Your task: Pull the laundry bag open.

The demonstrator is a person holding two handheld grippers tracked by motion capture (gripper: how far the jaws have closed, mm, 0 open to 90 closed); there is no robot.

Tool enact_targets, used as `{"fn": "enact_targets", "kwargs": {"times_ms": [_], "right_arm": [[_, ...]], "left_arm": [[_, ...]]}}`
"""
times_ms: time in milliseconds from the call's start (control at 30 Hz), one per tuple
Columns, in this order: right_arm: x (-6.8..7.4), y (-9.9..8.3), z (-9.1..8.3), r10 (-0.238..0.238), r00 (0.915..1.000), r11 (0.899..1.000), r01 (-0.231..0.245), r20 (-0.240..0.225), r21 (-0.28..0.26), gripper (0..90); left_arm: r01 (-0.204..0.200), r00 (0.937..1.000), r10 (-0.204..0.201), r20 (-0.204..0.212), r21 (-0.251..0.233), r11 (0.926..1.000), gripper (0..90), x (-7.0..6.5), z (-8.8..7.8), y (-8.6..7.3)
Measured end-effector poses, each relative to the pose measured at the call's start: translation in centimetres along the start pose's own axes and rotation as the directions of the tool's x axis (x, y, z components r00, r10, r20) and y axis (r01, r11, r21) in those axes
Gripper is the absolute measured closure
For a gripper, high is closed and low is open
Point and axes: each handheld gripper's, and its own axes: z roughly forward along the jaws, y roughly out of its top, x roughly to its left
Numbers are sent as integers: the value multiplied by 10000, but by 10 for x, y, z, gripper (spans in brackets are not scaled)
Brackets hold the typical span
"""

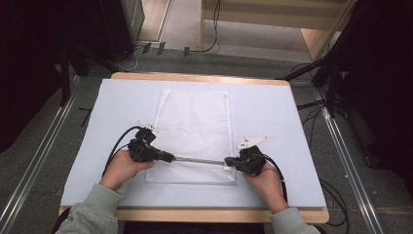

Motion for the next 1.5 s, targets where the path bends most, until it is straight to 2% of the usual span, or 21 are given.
{"fn": "enact_targets", "kwargs": {"times_ms": [167,267,367,433,600,900,1167,1200,1500], "right_arm": [[0,0,0,39,10000,10000,-39,0,28,900],[0,0,0,17,10000,10000,-17,-11,14,900],[0,0,0,45,10000,10000,-45,-6,27,900],[0,0,0,39,10000,10000,-39,-11,6,900],[-1,-1,0,-24,10000,10000,23,-77,-58,900],[-1,-2,0,-2,9999,10000,1,-135,-67,900],[-2,-1,0,-39,9998,10000,38,-183,-62,900],[-2,-1,0,-85,9998,9999,84,-196,-70,900],[-4,0,1,-127,9994,9999,126,-315,-36,900]], "left_arm": [[-58,10000,59,-54,99,9999,880,1,-1,-1],[70,10000,-70,3,12,10000,880,2,-3,-2],[-28,10000,28,-26,103,9999,880,1,-3,-2],[-26,9999,28,-152,102,9999,880,1,-5,-4],[84,9998,-85,-189,-64,9999,880,4,-14,-9],[164,9998,-165,-120,-81,9998,880,7,-16,-11],[273,9995,-273,-175,-58,9996,880,10,-20,-14],[280,9992,-281,-300,-53,9996,880,10,-20,-15],[466,9985,-469,-283,-142,9988,880,14,-28,-20]]}}
